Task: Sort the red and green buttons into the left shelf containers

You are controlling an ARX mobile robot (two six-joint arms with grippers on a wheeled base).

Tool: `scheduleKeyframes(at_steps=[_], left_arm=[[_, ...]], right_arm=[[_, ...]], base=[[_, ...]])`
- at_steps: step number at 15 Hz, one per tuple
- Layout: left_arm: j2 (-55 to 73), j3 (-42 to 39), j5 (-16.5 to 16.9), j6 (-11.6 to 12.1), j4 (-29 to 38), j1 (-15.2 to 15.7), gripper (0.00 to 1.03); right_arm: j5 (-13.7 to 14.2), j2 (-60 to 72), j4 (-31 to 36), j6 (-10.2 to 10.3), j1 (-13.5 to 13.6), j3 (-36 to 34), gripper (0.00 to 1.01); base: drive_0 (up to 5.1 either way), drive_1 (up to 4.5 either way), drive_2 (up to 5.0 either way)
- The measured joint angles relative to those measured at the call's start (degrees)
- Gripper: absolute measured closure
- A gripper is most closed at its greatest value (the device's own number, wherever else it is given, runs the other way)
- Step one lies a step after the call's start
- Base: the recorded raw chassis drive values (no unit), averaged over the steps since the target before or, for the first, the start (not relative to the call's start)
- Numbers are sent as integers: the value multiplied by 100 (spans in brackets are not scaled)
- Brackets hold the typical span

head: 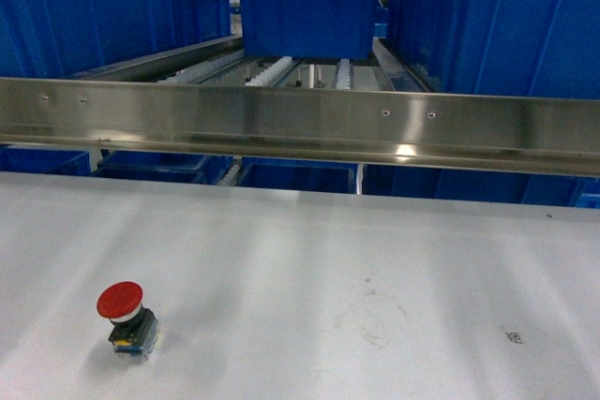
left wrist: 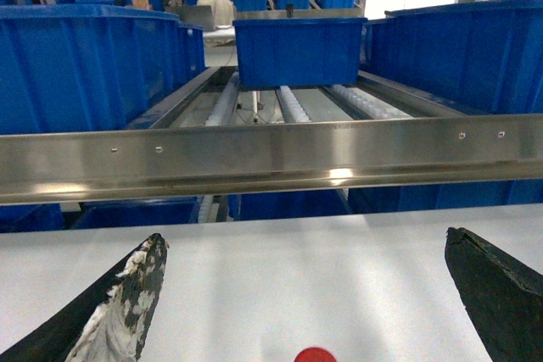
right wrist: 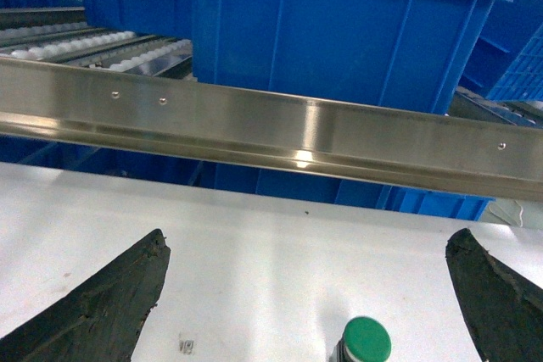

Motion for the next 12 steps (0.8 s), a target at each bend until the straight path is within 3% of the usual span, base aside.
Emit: scheduleKeyframes(at_steps=[2,3,4,5,7,12], left_arm=[[2006,831,-98,-168,887,-251,5],[2664,1161,-94,-227,671,-299,5],[3543,1615,-219,-315,35,-365,5],[3740,1757,-212,-341,-175,-365,5],[3692,1764,-203,-354,-146,-369,5],[3692,1790,-203,-361,-146,-380,5]], right_arm=[[-37,2221,813,-55,-258,890,3],[4,3053,868,-116,-350,1257,3],[101,4398,721,-273,-551,1843,3],[13,4990,308,-323,-713,2190,3],[227,5571,210,-407,-857,2343,3],[227,5486,275,-498,-839,2337,3]], base=[[0,0,0],[0,0,0],[0,0,0],[0,0,0],[0,0,0],[0,0,0]])
